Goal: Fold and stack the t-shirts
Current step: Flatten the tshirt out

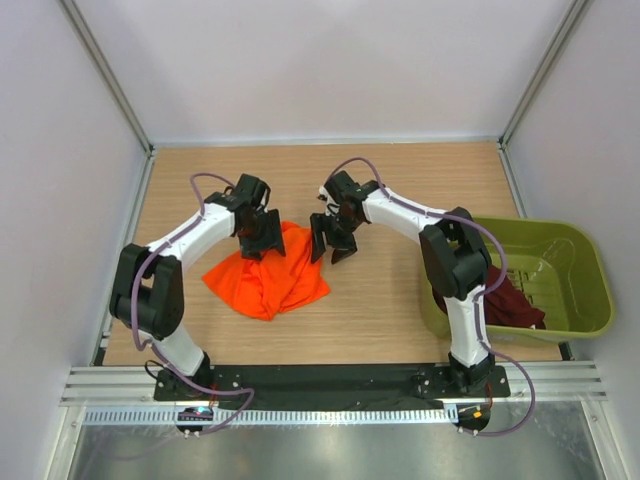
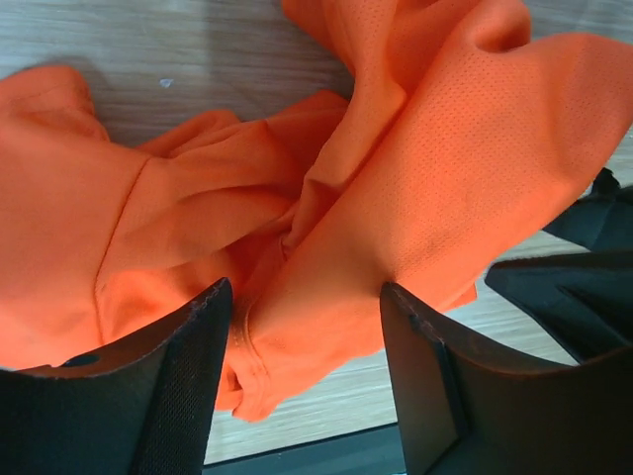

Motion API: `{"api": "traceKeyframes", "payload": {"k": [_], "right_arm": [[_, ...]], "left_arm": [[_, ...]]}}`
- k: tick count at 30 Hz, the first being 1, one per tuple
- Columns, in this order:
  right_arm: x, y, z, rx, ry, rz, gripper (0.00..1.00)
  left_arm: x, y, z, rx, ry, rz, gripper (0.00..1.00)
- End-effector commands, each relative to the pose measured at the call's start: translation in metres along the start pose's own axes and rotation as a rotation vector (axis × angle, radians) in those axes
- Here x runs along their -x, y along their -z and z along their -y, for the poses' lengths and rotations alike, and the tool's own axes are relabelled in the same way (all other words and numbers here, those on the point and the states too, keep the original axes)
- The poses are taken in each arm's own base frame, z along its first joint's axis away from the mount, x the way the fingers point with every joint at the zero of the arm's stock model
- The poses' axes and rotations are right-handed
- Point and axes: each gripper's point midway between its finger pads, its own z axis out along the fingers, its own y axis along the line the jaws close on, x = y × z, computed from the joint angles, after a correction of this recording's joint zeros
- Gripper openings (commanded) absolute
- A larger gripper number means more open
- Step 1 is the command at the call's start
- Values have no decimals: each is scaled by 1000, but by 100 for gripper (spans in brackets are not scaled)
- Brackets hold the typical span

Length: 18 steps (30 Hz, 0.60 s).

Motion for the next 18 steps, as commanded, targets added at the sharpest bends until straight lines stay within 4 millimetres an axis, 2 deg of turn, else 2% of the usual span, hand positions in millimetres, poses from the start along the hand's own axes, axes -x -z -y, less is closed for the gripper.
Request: {"api": "traceKeyframes", "payload": {"k": [1,3,4,7,10,11,13,14,15,16,17,18], "right_arm": [[23,-4,-6,1,12,57,66],[26,-11,-4,1,1,61,66],[27,-14,-4,5,-11,64,65],[34,-16,-10,23,-4,90,59],[39,-11,-19,38,-1,106,35],[40,-8,-21,41,0,115,20],[47,7,-29,38,14,151,4],[45,15,-29,18,10,152,1],[53,28,-33,-2,34,188,1],[62,46,-30,-60,48,246,1],[61,57,-23,-119,51,259,1],[74,77,-26,-149,88,316,1]], "left_arm": [[12,-3,11,-63,-18,34,62],[10,-5,14,-80,-18,18,54],[9,-5,15,-90,-20,10,44],[11,4,18,-101,-22,32,32],[16,20,16,-84,-28,76,19],[19,25,15,-74,-31,92,16],[25,42,17,-76,-39,130,6],[28,48,18,-73,-38,148,2],[33,55,16,-60,-36,175,0],[43,69,22,-74,-37,222,0],[49,76,25,-80,-33,246,0],[57,85,29,-89,-25,276,0]]}}
